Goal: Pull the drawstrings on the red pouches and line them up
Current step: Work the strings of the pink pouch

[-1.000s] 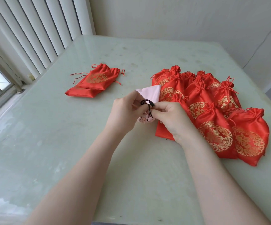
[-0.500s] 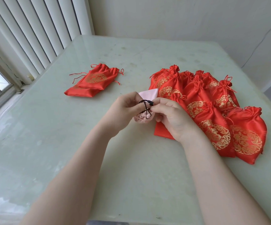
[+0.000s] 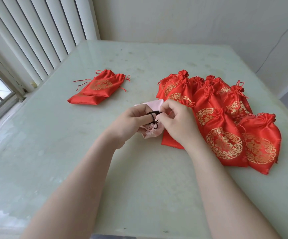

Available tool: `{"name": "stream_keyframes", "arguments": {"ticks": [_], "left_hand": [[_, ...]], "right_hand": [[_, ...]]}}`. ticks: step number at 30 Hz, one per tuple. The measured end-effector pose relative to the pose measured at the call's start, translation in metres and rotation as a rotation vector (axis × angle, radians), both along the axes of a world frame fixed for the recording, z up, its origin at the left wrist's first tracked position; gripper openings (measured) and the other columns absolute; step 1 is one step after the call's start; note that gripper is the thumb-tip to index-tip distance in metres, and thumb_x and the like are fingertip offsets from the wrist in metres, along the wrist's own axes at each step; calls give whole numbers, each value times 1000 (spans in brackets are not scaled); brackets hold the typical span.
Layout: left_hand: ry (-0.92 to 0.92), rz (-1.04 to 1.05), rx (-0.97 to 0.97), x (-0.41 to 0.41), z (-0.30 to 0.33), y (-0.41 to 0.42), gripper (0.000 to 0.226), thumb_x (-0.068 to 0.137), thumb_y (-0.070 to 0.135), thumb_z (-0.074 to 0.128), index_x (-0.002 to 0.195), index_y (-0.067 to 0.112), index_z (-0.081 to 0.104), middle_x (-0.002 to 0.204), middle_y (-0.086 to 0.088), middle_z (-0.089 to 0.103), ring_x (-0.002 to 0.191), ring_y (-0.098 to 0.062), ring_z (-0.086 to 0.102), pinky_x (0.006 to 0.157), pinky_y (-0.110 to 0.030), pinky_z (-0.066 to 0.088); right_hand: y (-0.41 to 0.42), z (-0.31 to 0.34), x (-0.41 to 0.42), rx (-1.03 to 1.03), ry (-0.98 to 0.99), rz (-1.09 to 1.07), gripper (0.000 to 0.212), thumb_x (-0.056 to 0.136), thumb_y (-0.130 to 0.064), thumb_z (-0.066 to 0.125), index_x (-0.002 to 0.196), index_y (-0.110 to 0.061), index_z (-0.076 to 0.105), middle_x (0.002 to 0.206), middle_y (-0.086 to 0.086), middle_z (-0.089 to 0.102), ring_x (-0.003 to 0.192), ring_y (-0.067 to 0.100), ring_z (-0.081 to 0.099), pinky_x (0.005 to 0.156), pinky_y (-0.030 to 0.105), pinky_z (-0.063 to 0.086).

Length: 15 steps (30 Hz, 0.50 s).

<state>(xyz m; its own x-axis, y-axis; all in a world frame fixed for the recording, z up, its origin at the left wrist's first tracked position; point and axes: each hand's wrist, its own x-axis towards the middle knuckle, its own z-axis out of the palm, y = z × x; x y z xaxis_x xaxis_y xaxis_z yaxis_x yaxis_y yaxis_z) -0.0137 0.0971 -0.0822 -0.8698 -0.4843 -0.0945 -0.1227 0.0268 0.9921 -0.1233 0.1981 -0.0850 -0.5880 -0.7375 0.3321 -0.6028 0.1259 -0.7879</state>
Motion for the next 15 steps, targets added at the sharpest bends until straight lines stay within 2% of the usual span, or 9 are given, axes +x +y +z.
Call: {"name": "stream_keyframes", "arguments": {"ticks": [2, 3, 5, 8, 9, 11, 15], "left_hand": [[4, -36, -32, 1, -1, -2, 16, 90, 5, 55, 75, 8, 53, 65, 0, 57, 58, -13, 51, 59, -28, 43], [-8, -56, -50, 1, -2, -3, 16, 89, 7, 56, 74, 9, 54, 63, 2, 58, 57, -12, 51, 58, -28, 41], [-35, -94, -60, 2, -2, -3, 15, 89, 9, 58, 74, 8, 54, 61, 3, 61, 55, -12, 54, 56, -24, 42], [-33, -120, -24, 3, -1, -3, 16, 89, 8, 56, 73, 9, 53, 63, -2, 64, 61, -20, 61, 58, -23, 48], [-35, -126, -27, 4, -1, -3, 17, 89, 7, 56, 73, 9, 53, 64, -2, 64, 62, -20, 61, 58, -23, 48], [-40, -111, -43, 4, 0, -3, 18, 90, 5, 55, 72, 9, 53, 63, 1, 62, 60, -15, 57, 59, -22, 45], [-6, -6, -34, 3, -3, -6, 19, 90, 5, 54, 72, 10, 51, 72, -7, 55, 66, -18, 48, 63, -27, 39]], "right_hand": [[0, 4, 1, 41, -461, 116, 11, 71, -17, 48, 60, -17, 48, 49, -13, 50, 48, 1, 46, 49, 17, 38], [1, 4, 0, 99, -635, 154, 9, 65, -21, 43, 62, -15, 49, 53, -9, 51, 49, 6, 47, 46, 21, 39], [3, 4, -1, 189, -822, 220, 18, 58, -24, 39, 67, -14, 50, 58, 0, 52, 50, 13, 48, 45, 22, 42], [3, 3, -2, 217, -927, 258, 18, 59, -25, 37, 65, -13, 49, 53, 0, 48, 44, 12, 43, 40, 20, 36], [2, 4, -2, 199, -959, 235, 15, 65, -24, 36, 62, -13, 46, 53, 0, 45, 43, 12, 40, 39, 19, 33], [0, 2, -5, 126, -982, 143, 23, 81, -18, 33, 59, -15, 39, 55, 1, 42, 44, 14, 38, 38, 19, 32], [0, 2, -10, -17, -1033, 113, 29, 86, -15, 34, 58, -18, 37, 55, -4, 49, 52, 13, 43, 46, 21, 36]]}}
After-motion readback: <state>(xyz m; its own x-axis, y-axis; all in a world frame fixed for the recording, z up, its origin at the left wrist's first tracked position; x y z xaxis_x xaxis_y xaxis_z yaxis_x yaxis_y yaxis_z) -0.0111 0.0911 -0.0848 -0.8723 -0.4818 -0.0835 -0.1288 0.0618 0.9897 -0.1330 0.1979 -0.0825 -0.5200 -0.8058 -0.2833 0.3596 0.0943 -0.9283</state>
